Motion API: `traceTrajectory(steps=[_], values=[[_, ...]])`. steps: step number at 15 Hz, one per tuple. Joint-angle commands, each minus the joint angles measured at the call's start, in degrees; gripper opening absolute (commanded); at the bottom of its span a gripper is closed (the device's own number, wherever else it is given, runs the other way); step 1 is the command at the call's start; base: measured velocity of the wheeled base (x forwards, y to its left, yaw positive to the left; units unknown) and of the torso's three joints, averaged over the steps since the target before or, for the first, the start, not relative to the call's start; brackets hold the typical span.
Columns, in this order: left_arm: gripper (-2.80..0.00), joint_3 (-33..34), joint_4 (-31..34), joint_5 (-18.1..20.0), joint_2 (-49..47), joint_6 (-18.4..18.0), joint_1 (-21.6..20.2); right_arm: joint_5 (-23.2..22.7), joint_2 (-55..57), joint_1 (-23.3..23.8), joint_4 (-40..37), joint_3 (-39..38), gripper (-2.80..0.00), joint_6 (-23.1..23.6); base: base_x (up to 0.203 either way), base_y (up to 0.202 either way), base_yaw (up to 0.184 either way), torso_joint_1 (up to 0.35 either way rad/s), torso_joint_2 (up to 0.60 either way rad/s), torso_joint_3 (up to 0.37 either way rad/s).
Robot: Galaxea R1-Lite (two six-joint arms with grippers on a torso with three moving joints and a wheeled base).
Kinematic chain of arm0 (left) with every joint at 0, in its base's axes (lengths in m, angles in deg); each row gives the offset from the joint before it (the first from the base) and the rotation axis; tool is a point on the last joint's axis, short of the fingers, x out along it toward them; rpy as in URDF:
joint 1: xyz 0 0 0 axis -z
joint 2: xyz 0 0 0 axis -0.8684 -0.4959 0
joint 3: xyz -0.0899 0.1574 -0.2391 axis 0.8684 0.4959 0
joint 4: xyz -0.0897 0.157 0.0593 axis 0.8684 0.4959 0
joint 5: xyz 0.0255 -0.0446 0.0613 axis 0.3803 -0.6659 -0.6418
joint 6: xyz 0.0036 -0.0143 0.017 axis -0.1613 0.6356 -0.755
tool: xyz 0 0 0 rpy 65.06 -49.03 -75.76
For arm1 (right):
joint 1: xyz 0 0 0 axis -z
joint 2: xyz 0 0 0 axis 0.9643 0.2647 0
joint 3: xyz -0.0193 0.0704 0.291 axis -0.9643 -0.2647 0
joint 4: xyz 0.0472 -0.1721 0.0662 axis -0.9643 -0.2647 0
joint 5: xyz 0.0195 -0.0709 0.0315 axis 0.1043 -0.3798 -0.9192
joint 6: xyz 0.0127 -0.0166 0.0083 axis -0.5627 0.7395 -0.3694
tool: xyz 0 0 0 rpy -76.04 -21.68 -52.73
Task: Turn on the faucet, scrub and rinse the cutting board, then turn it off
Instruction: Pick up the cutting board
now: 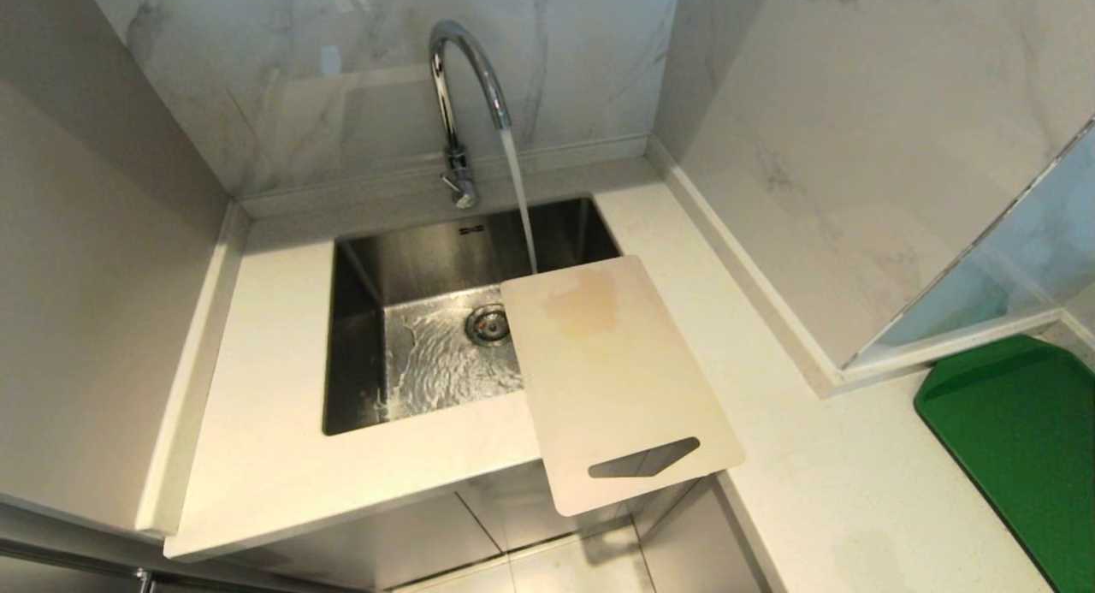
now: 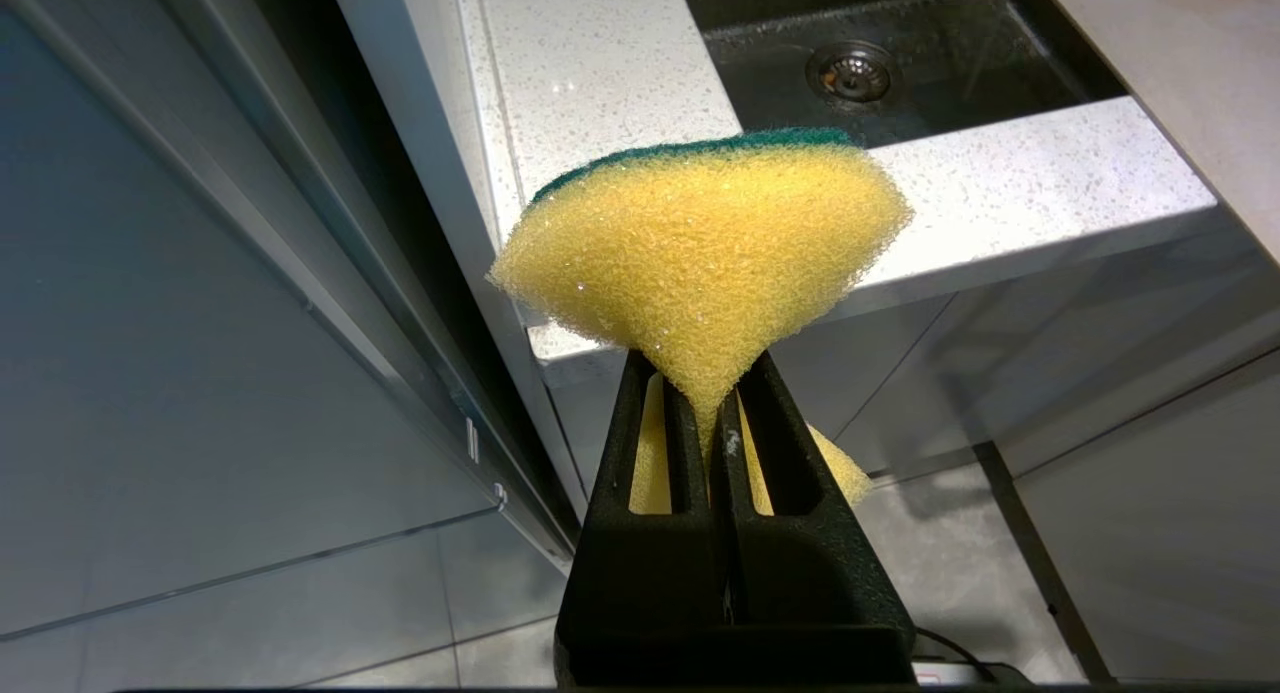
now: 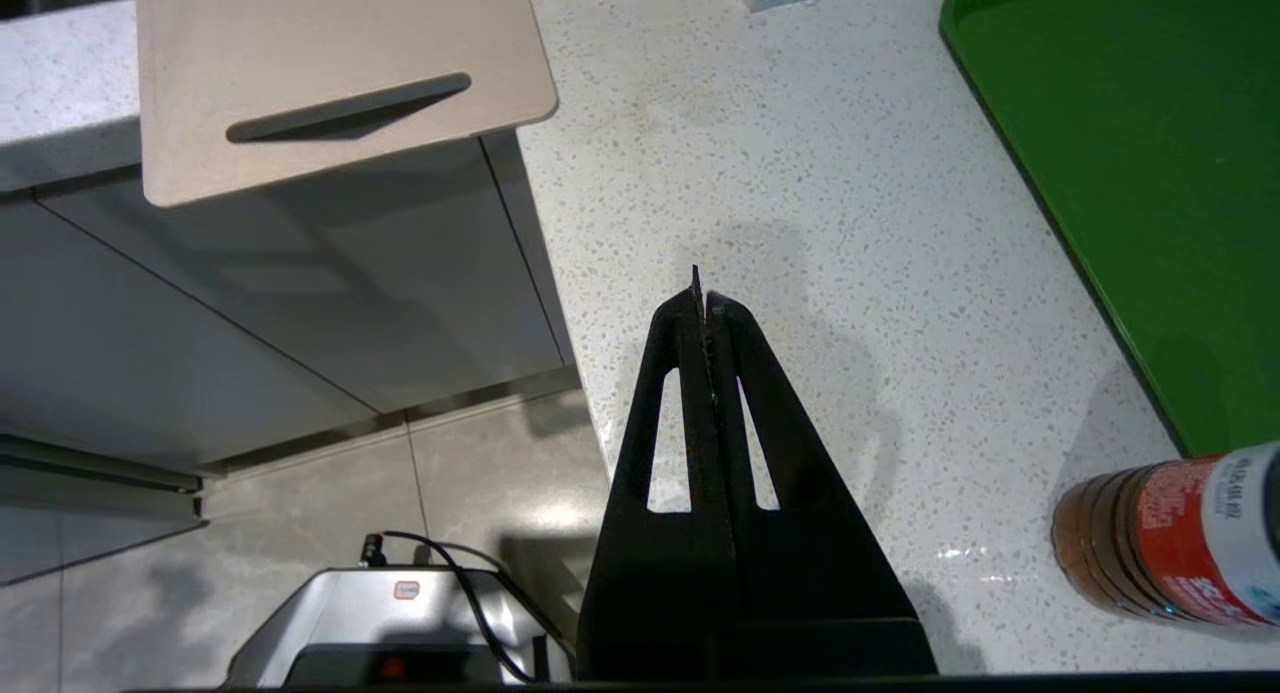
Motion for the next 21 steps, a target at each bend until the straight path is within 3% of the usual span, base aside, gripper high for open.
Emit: traceTrajectory(steps=[1,7,11,14,17,19,21], values=[[-2.8,0.0,0.0,0.0,-0.1,0.0,0.0,0.2,2.3,0.0,-2.3,4.7,-2.8,-1.1,0.0,0.0,0.0,0.0,0.0,0.0],[-2.8,0.0,0.0,0.0,-0.1,0.0,0.0,-3.9,25.5,0.1,-5.9,20.8,-2.8,-11.3,0.0,0.0,0.0,0.0,0.0,0.0],[-2.8,0.0,0.0,0.0,-0.1,0.0,0.0,-10.5,39.0,0.1,-11.0,27.6,-2.8,-22.3,0.0,0.0,0.0,0.0,0.0,0.0],[-2.8,0.0,0.0,0.0,-0.1,0.0,0.0,-12.0,48.0,-0.1,-11.4,29.3,-2.8,-31.7,0.0,0.0,0.0,0.0,0.0,0.0],[-2.8,0.0,0.0,0.0,-0.1,0.0,0.0,-12.1,60.1,-0.6,-11.4,34.0,-2.8,-47.7,0.0,0.0,0.0,0.0,0.0,0.0],[-2.8,0.0,0.0,0.0,-0.1,0.1,0.0,-11.9,66.9,-4.8,-11.7,38.6,-2.8,-63.1,0.0,0.0,0.0,0.0,0.0,0.0],[-2.8,0.0,0.0,0.0,-0.1,0.0,0.0,-10.5,72.5,-10.0,-11.9,42.3,-2.8,-74.4,0.0,0.0,0.0,0.0,0.0,0.0]])
